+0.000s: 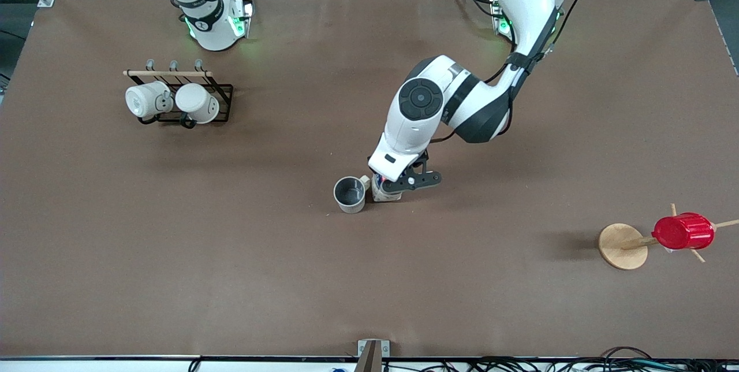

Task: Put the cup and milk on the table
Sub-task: 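Lower the held carton beside the mug with the left gripper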

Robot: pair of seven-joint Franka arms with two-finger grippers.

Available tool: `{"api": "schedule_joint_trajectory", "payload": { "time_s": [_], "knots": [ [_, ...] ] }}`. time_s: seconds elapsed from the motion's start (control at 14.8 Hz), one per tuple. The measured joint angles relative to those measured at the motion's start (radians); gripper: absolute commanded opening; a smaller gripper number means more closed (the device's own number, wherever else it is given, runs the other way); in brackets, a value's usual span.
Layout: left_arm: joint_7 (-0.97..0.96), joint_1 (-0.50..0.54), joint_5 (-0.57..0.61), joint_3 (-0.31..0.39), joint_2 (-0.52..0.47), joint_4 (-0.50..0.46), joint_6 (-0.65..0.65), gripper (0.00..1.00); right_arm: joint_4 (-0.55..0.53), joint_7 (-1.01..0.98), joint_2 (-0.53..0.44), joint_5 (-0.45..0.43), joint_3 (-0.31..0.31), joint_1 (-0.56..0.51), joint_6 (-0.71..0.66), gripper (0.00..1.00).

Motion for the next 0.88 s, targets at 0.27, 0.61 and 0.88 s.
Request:
{"api": "schedule_joint_trajectory", "payload": {
  "time_s": [0.27,0.61,0.88],
  "knots": [
    [0.000,-0.011,0.000,0.001,0.017,0.000,0.034,0.36,0.000,-0.002,0.000,0.000,0.004,0.000,-0.001,1.00],
    [-0.010,-0.016,0.000,0.002,0.018,0.010,0.053,1.00,0.000,-0.002,0.000,0.000,0.008,0.000,-0.003,1.00],
    [-0.016,-0.015,0.007,0.009,0.004,0.041,0.052,1.00,0.000,-0.003,0.000,0.002,0.009,0.000,-0.003,1.00]
  ]
}}
